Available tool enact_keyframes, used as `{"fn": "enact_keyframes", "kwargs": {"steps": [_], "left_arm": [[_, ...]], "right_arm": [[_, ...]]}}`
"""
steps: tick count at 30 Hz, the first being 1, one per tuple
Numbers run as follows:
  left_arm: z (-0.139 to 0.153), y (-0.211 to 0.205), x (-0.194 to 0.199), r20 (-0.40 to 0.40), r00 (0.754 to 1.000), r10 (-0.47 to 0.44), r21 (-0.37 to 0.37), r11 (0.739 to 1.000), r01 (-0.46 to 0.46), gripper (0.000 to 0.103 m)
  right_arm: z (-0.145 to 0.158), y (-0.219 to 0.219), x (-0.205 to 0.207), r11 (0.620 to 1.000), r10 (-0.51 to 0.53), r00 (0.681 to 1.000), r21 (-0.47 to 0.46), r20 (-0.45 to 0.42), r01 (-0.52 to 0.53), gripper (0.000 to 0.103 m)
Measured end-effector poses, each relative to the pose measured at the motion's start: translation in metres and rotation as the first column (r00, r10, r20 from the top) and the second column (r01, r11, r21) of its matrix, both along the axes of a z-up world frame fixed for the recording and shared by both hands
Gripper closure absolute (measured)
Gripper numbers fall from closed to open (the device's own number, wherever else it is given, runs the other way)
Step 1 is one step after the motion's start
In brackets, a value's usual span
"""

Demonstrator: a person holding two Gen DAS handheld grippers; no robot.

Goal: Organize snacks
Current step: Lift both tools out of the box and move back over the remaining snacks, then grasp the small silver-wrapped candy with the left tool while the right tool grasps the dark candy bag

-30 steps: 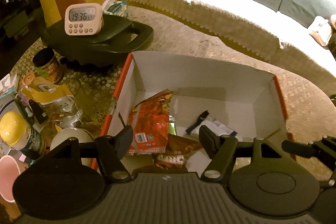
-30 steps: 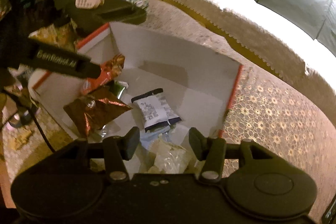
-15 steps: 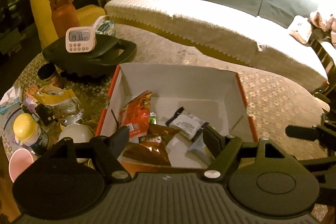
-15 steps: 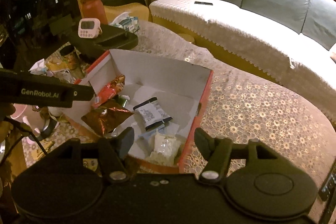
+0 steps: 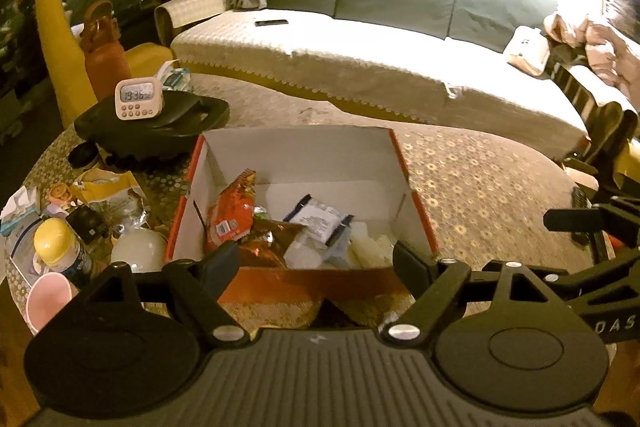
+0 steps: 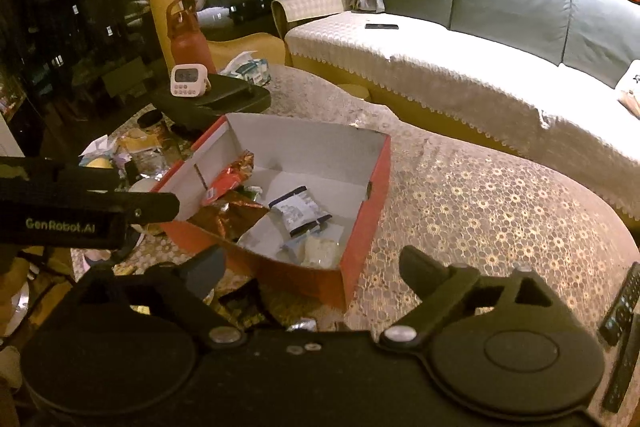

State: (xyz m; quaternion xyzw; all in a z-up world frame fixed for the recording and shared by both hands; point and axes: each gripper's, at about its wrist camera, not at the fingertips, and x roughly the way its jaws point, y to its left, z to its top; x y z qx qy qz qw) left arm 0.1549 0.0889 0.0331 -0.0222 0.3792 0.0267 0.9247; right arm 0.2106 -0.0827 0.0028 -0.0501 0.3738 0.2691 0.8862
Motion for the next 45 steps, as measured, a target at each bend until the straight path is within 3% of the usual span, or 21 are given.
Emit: {"fn": "enact_keyframes", "kwargs": {"steps": [6, 13, 23, 29, 45], "left_arm": [[-0.005, -0.008, -0.026, 0.021, 1.000, -0.021, -0.003, 1.000, 0.021, 0.019], [-0.021, -0.020, -0.051, 0.051, 0.998, -0.046, -0.002, 0.999, 0.046, 0.007], [-0.079, -0.029, -0.058, -0.067, 0.992, -0.106, -0.006, 0.994, 0.106, 0.007], [-0.112, -0.033, -0.051, -0.154, 0.976, -0.156, -0.022, 0.988, 0.155, 0.007], [-0.164, -0.038, -0.019, -0.236, 0.959, -0.158, -0.047, 0.987, 0.151, 0.007]], "right_arm": [[-0.006, -0.016, -0.021, 1.000, 0.004, 1.000, 0.001, -0.011, -0.004, 0.002], [-0.026, -0.033, -0.039, 1.000, -0.013, 0.999, -0.010, -0.039, 0.013, 0.000], [-0.064, -0.051, -0.041, 0.999, -0.048, 0.992, -0.017, -0.117, 0.046, 0.000], [-0.082, -0.050, -0.033, 0.998, -0.056, 0.989, -0.044, -0.139, 0.050, 0.000], [-0.137, -0.039, 0.012, 0.994, -0.082, 0.971, -0.085, -0.225, 0.064, 0.006]]}}
